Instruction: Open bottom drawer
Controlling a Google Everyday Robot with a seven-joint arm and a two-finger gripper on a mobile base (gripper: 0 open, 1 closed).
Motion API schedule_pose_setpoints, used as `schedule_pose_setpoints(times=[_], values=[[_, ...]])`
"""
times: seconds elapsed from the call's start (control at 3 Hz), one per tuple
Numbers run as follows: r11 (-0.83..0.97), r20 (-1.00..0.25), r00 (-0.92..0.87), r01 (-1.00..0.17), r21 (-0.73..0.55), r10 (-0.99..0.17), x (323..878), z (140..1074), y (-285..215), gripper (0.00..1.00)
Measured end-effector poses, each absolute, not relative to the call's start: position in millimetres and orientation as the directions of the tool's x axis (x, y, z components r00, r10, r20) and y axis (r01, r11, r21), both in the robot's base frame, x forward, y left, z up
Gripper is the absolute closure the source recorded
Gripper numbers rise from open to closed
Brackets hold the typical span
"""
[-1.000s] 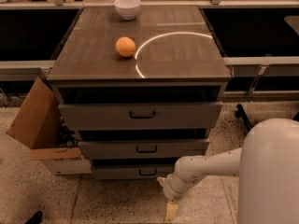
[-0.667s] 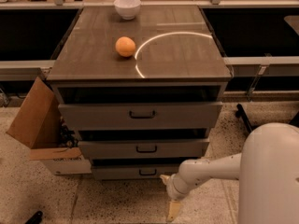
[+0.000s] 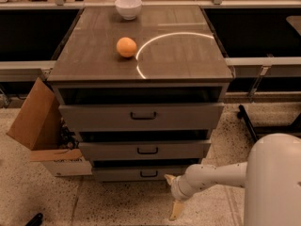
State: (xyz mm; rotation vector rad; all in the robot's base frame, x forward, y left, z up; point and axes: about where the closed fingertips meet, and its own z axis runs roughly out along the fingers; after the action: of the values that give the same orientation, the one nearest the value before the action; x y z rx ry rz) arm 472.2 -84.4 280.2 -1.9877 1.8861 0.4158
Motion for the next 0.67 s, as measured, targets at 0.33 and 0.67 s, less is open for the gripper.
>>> schedule_pose_setpoints(times=[0.33, 0.67], values=[[-0.054, -0.473, 0.086, -0.995, -0.081, -0.877, 477.8, 273.8, -83.3, 0.0], [-0.084, -0.479, 0.127, -0.99, -0.11, -0.869, 490.8, 257.8, -81.1, 0.0]])
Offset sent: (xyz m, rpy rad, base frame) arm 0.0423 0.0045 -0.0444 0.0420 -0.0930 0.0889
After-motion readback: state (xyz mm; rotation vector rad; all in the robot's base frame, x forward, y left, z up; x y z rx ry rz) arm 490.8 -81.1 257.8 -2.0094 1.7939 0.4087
